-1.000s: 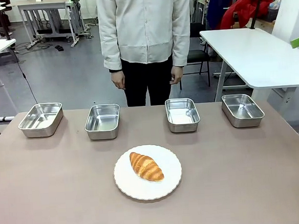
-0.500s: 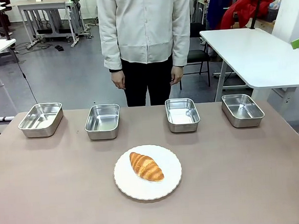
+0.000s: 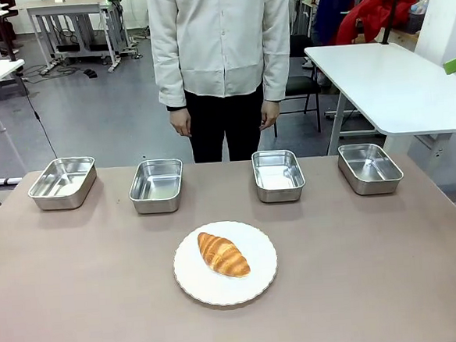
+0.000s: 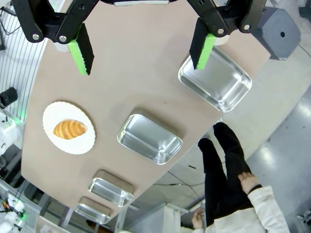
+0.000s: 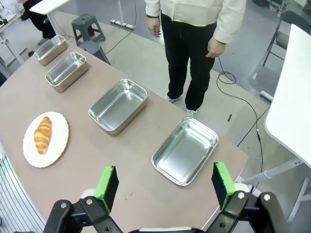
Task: Place the bread in the container.
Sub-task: Place the Butter Roll into the Airtight Container indicated by the human.
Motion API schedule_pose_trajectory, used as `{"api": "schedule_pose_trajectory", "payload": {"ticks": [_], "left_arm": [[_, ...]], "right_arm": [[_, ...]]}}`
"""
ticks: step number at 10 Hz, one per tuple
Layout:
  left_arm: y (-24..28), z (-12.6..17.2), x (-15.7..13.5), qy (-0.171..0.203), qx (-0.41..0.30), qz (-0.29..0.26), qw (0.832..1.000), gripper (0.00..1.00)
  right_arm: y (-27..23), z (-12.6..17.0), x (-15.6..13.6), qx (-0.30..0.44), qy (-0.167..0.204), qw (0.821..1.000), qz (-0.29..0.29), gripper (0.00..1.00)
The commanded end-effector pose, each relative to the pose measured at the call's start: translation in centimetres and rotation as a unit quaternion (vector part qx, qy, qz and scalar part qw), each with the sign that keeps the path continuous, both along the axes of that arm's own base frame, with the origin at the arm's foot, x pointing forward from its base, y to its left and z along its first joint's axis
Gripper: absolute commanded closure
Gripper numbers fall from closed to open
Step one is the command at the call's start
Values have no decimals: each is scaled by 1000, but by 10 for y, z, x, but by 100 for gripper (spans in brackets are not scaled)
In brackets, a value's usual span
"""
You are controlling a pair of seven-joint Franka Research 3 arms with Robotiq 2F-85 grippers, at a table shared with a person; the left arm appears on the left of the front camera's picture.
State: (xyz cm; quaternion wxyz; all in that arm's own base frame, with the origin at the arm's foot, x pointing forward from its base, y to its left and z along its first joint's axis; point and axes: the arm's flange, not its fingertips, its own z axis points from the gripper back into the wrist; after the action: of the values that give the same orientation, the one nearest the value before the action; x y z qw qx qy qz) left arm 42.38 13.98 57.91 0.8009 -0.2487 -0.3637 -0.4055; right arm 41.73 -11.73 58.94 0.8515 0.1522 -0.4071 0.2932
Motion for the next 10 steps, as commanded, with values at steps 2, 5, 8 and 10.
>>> {"api": "schedule_pose_trajectory", "payload": {"ticks": [2, 5, 8, 10], "left_arm": [[-1, 1, -1, -2, -4, -3, 1000, 0], [-1, 1, -1, -2, -4, -3, 1000, 0], [-1, 1, -1, -2, -4, -3, 1000, 0], [-1, 1, -1, -2, -4, -3, 1000, 0]], "right_arm": [[-1, -1, 2, 7, -6, 1000, 4, 0], [-1, -1, 2, 7, -6, 1000, 4, 0], [-1, -1, 2, 7, -6, 1000, 4, 0], [-1, -1, 2, 7, -6, 1000, 4, 0]]}}
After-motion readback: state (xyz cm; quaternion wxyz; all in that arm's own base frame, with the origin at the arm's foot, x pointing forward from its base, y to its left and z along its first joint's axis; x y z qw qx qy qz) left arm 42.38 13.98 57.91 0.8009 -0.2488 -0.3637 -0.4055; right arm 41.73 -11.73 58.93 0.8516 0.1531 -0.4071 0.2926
